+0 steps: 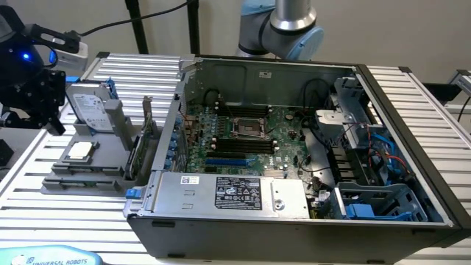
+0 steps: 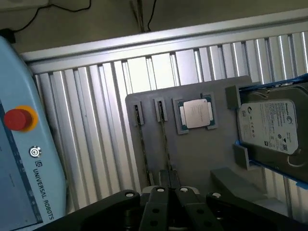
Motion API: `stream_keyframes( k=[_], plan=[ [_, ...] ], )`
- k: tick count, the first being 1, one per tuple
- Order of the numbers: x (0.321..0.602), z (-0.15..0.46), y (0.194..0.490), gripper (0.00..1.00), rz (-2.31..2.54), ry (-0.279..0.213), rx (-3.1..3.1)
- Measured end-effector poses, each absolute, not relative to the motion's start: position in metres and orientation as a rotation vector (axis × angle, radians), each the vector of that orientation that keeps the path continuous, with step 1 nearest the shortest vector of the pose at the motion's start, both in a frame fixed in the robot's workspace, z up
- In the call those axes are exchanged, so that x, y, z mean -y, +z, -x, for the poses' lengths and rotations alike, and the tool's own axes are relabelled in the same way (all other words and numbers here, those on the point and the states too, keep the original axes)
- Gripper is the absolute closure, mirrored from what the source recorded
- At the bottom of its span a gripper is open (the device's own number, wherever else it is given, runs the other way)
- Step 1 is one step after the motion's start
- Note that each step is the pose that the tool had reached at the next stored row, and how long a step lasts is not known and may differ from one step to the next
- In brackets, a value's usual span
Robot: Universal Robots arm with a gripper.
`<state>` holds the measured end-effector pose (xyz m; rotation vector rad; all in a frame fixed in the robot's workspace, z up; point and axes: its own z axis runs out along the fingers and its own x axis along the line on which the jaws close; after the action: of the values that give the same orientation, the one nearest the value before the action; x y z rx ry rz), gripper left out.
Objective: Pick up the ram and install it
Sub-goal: 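Pick up the ram and move it above insertion slot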
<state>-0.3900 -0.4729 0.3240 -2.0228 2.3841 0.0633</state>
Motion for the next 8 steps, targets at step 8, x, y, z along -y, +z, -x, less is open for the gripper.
stream_keyframes(
  k=[8],
  plan=[
    [0.4744,0.3900,0.3135,0.88,2.136,0.074,-2.295]
  ],
)
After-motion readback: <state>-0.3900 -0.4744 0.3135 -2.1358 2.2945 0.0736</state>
